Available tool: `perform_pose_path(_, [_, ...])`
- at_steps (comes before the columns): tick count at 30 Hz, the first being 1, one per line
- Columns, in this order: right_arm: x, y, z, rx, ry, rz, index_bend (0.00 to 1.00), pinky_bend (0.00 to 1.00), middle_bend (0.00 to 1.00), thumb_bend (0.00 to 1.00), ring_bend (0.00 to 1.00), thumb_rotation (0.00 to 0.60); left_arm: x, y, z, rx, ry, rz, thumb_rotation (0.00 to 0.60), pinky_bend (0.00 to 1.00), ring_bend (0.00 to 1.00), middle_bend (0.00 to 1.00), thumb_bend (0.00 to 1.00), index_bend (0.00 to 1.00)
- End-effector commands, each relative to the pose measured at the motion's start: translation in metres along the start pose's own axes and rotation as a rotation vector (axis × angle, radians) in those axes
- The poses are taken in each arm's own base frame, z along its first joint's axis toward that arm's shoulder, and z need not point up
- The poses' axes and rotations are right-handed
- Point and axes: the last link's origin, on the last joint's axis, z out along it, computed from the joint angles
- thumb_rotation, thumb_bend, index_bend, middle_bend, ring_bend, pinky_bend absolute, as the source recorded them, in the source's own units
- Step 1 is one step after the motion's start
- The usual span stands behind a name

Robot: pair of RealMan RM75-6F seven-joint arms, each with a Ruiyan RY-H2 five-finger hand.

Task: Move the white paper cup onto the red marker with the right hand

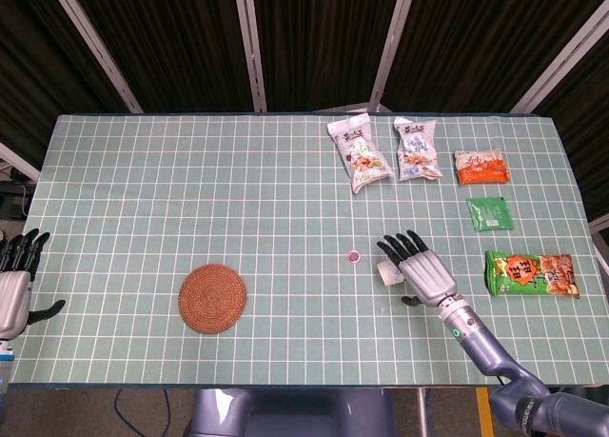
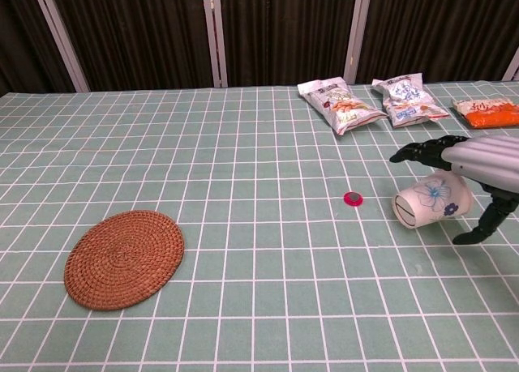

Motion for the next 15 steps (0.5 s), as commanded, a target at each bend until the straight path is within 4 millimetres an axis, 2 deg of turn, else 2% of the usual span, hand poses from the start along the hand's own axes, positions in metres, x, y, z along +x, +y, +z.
perform_pose_path(1, [0.006,-0.003,-0.016,0.012,-0.003,-0.088,0.00,0.00,0.00,0.00,0.00,0.600,0.000,0.000,0.000,-0.002,-0.002,0.000,0.600,0.00,0.00,0.00,0.00,0.00])
perform_pose_path(7, [0.020,-0.020,-0.028,0.114,0.075,-0.368,0.00,0.00,0.00,0.00,0.00,0.600,0.001,0.002,-0.001,-0.008,-0.001,-0.003,0.600,0.00,0.00,0.00,0.00,0.00])
perform_pose_path(15, [0.007,-0.038,-0.021,0.225,0.137,-0.700,0.00,0.00,0.00,0.00,0.00,0.600,0.001,0.001,-0.001,-0.009,-0.007,-0.005,0.600,0.00,0.00,0.00,0.00,0.00])
